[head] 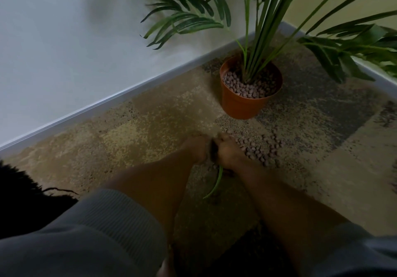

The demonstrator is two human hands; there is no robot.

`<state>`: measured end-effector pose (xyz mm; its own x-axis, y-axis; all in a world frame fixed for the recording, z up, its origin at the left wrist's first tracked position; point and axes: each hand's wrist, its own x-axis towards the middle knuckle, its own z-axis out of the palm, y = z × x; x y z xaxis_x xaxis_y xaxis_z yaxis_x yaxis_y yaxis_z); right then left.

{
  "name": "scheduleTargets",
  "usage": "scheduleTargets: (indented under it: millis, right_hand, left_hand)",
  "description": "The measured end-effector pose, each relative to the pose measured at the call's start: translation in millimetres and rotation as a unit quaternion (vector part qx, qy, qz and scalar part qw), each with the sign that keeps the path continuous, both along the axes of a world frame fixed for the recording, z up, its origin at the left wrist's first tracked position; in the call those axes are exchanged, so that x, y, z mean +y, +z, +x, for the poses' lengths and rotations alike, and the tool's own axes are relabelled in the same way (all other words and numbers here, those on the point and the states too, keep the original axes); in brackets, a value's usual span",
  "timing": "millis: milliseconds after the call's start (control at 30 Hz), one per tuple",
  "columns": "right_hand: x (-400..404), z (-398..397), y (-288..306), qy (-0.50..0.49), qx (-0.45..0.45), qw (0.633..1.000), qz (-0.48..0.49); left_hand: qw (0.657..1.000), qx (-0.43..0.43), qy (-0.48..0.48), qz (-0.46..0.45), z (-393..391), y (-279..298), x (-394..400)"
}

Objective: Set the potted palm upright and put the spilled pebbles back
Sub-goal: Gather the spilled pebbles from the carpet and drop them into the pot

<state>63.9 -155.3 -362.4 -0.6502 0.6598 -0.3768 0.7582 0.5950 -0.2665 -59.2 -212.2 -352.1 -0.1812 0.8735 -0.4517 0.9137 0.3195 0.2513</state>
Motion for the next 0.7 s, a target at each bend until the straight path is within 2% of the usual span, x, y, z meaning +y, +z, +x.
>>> scheduleTargets:
  millis: [133, 433, 533, 700]
  right_hand:
    - [0, -2, -1, 0.01, 0.02, 0.999, -0.034]
    - [-1, 1, -2, 0.04, 0.086, 0.995, -0.015]
    - [0, 3, 1, 0.04, 0.096, 0.992, -0.074]
    - [0, -2, 9, -0.011, 0.04, 0.985, -0.168]
  left_hand:
    - [0.999, -0.041, 0.033, -0.006, 5, 6, 6]
    - [0.998, -0.029, 0.019, -0.056, 8, 3, 2]
    - [0.996, -0.033, -0.013, -0.081, 8, 6, 0]
    - [0.993, -0.014, -0.06, -0.102, 6, 11, -5]
